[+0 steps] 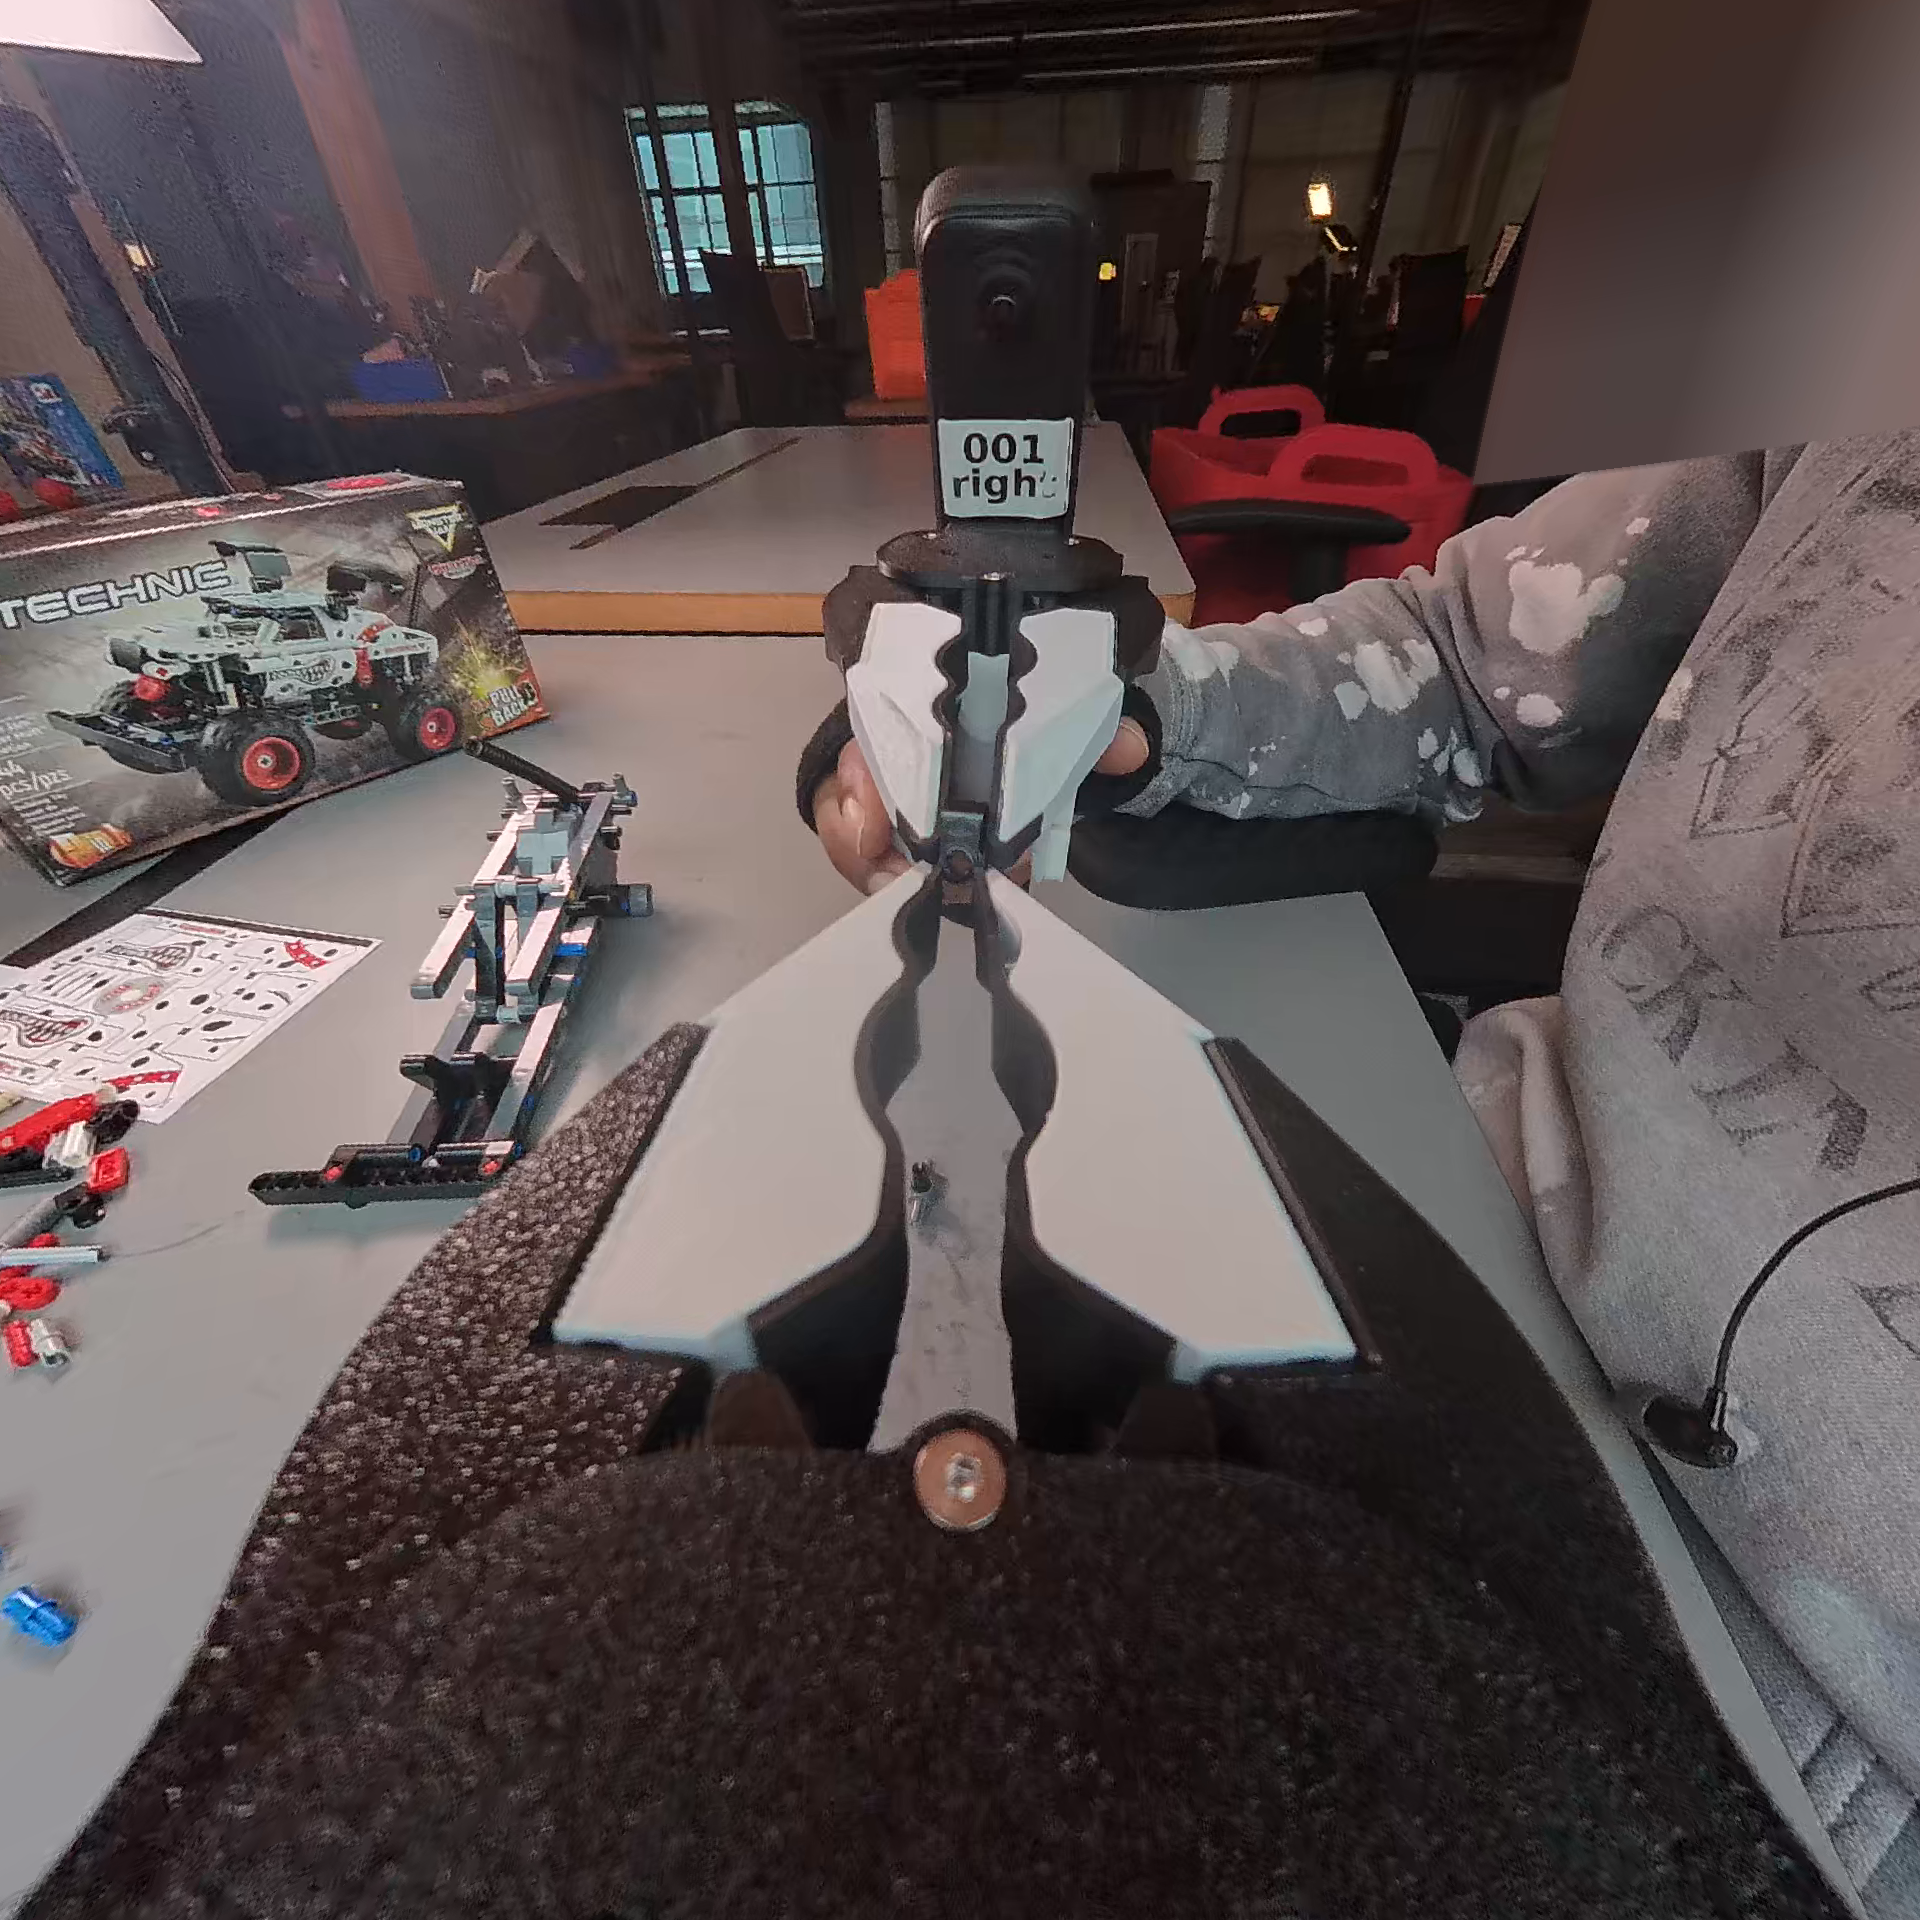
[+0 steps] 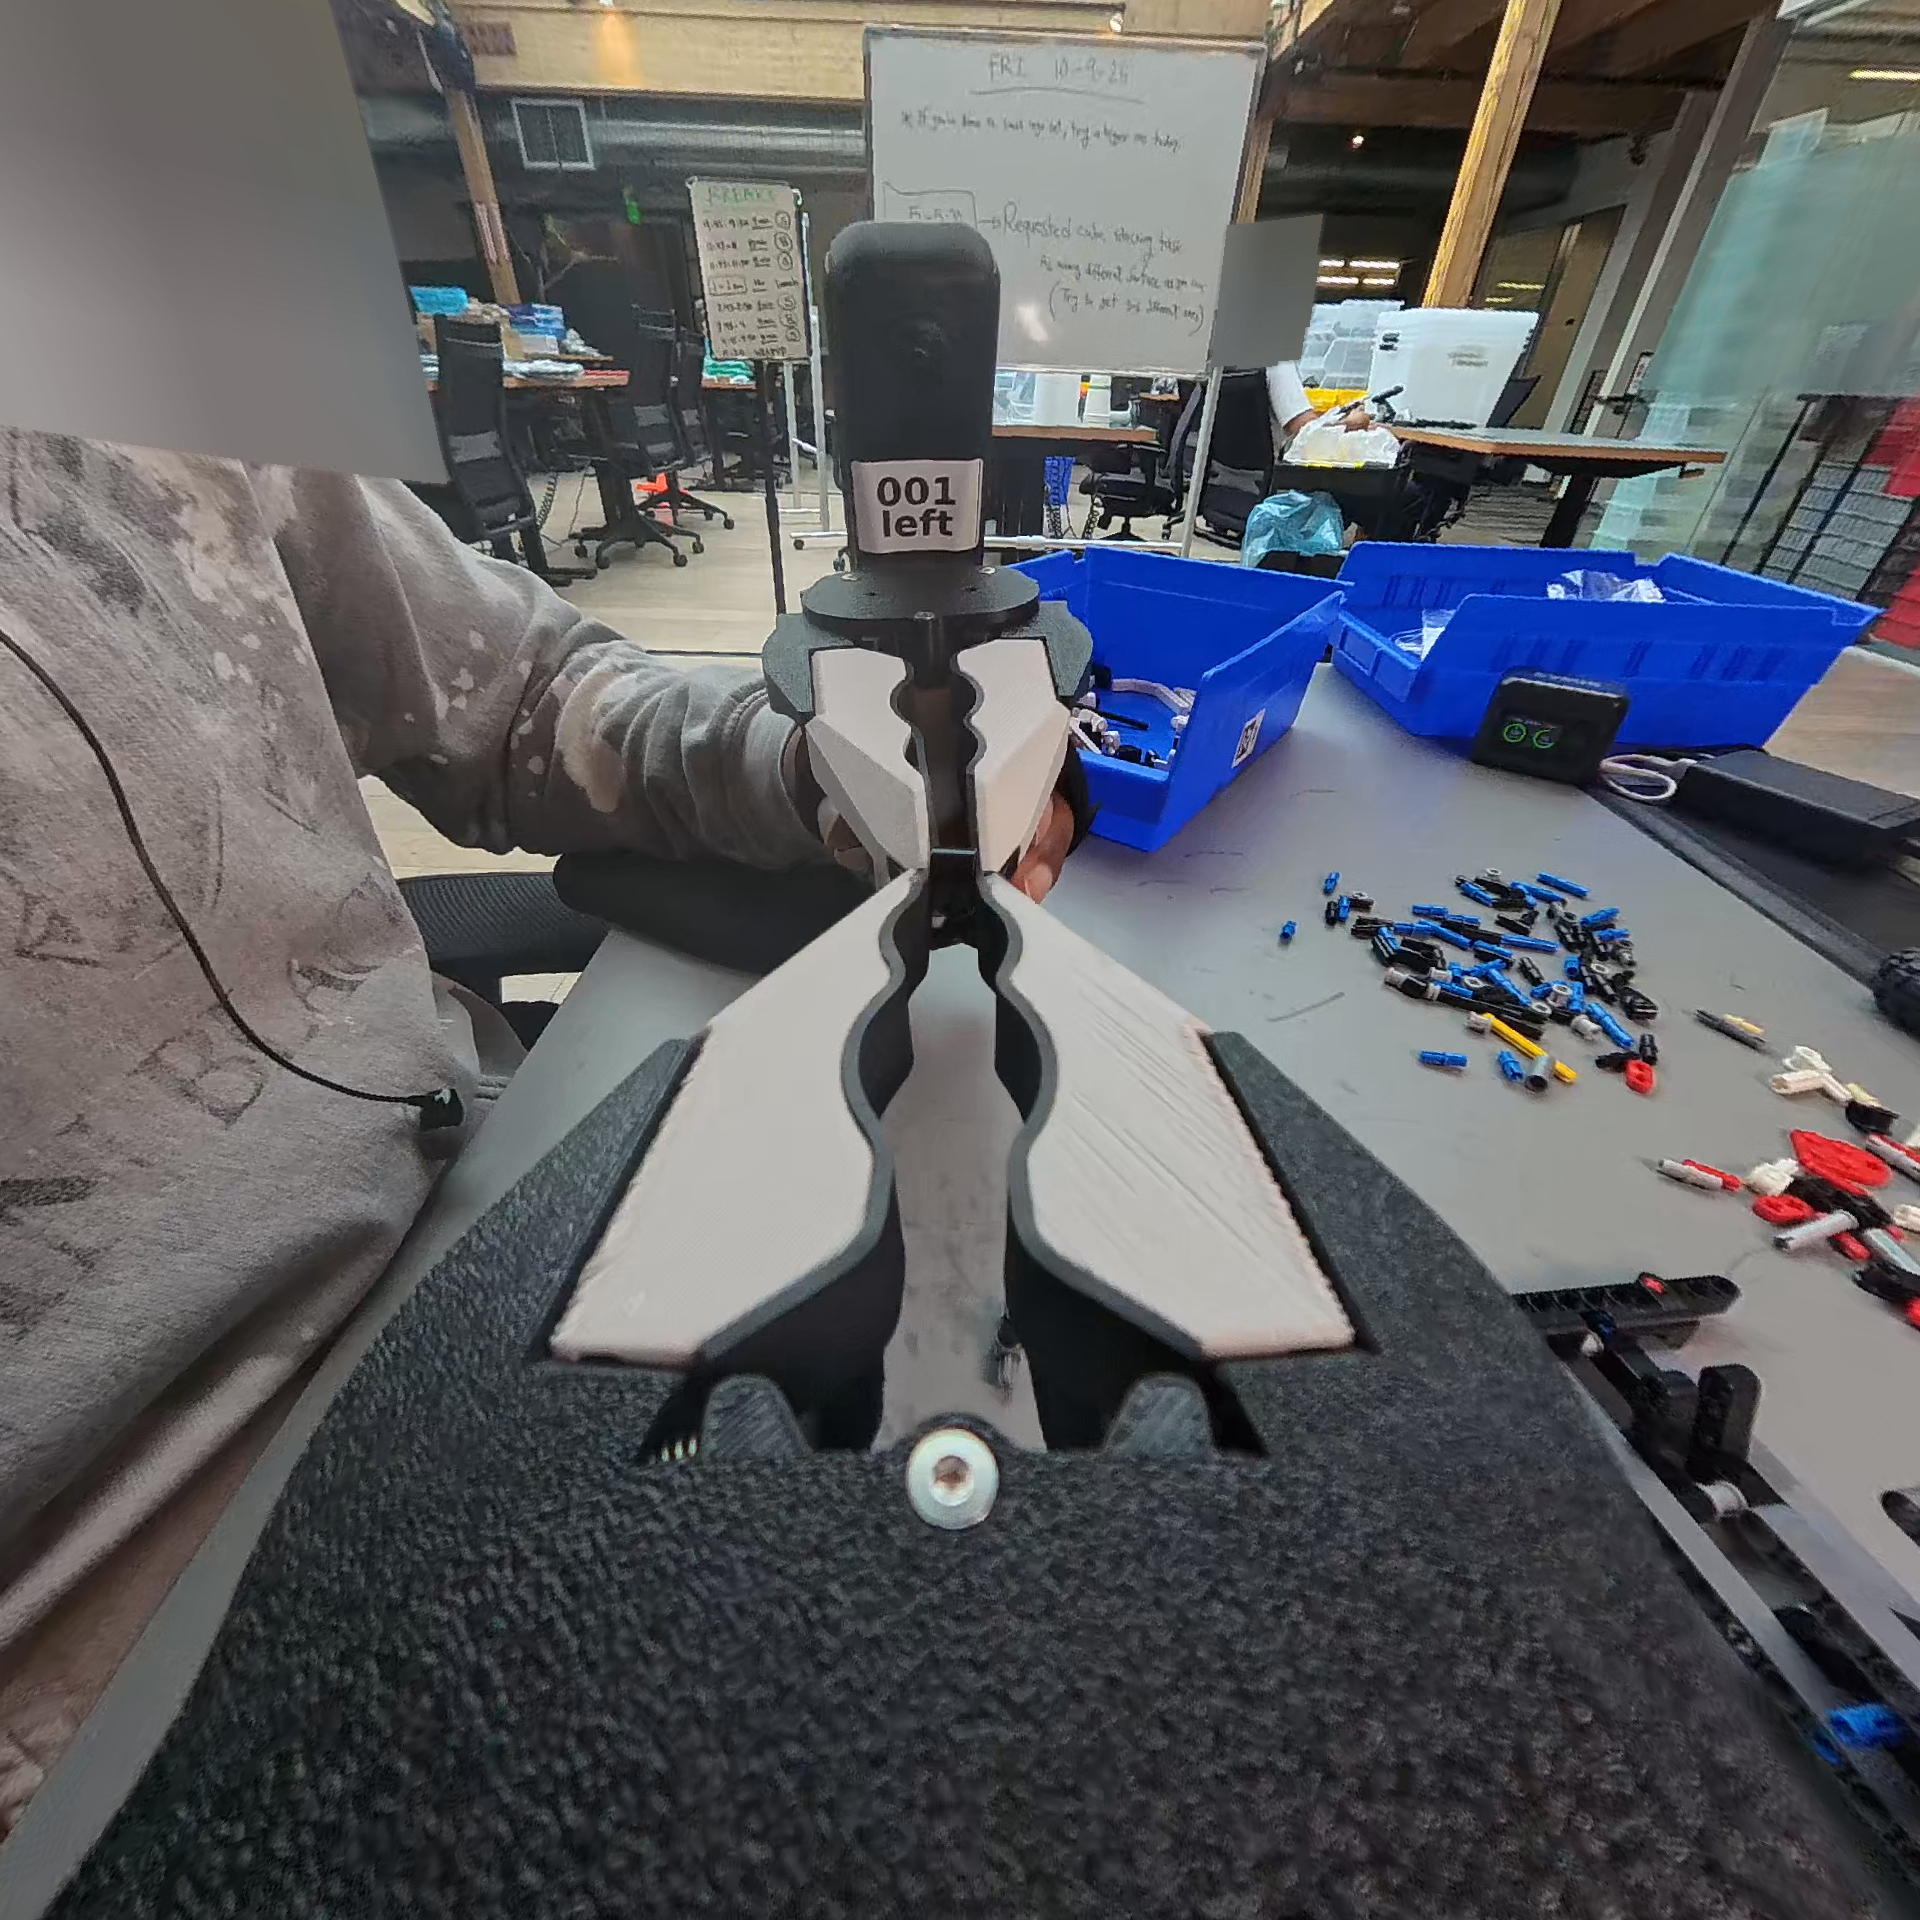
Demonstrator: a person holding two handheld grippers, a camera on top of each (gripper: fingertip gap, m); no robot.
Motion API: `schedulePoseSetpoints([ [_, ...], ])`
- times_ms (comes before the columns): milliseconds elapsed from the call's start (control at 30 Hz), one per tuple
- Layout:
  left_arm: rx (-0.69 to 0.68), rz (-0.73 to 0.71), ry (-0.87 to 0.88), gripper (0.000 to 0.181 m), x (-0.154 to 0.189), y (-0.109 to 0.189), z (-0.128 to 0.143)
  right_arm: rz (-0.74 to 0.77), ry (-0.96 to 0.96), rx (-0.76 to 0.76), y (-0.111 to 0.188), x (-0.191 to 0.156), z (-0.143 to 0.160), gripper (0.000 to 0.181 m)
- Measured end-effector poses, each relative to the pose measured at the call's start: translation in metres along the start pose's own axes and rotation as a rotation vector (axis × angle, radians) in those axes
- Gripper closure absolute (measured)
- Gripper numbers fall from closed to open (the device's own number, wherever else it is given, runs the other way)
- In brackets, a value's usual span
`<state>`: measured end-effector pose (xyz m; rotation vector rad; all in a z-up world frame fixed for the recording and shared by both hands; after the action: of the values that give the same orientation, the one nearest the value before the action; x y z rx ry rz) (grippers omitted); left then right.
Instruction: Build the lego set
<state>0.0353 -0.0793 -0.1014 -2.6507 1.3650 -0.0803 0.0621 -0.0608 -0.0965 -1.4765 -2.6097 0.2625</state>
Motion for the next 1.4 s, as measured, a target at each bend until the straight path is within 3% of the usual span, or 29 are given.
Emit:
schedulePoseSetpoints([
  [133, 0.000, -0.017, -0.018, 0.174, -0.001, -0.001, -0.001, 0.012, -0.003, 0.004, 0.000, 0.002, -0.001, 0.174],
  [233, -0.071, -0.031, -0.005, 0.171, -0.005, -0.001, 0.011, 0.022, 0.040, -0.092, 0.007, 0.009, 0.007, 0.174],
  [400, -0.420, -0.064, 0.047, 0.158, -0.009, 0.002, 0.072, 0.018, 0.042, -0.447, 0.048, 0.021, 0.053, 0.174],
  [500, -0.589, -0.065, 0.036, 0.157, -0.008, 0.001, 0.101, 0.020, 0.001, -0.560, 0.059, 0.017, 0.079, 0.174],
  [633, -0.695, -0.054, 0.035, 0.158, -0.010, -0.001, 0.120, 0.015, -0.009, -0.632, 0.061, 0.014, 0.095, 0.174],
  [800, -0.701, -0.045, 0.044, 0.173, -0.011, -0.004, 0.124, 0.022, 0.006, -0.666, 0.060, 0.014, 0.104, 0.174],
  [1400, -0.671, -0.001, 0.067, 0.173, -0.011, -0.004, 0.125, -0.043, 0.040, -0.773, 0.061, 0.017, 0.115, 0.174],
])
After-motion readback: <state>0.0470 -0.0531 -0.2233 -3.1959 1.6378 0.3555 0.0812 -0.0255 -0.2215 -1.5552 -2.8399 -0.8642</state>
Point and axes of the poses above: each gripper's, where its closed fingertips meet, y back along the fingers, z out of its underside, x = y × z across the jaws, the point moved 2 cm from there along y, back along the fingers, and after that the axes turned 15 degrees about x, right-handed, at the moved point
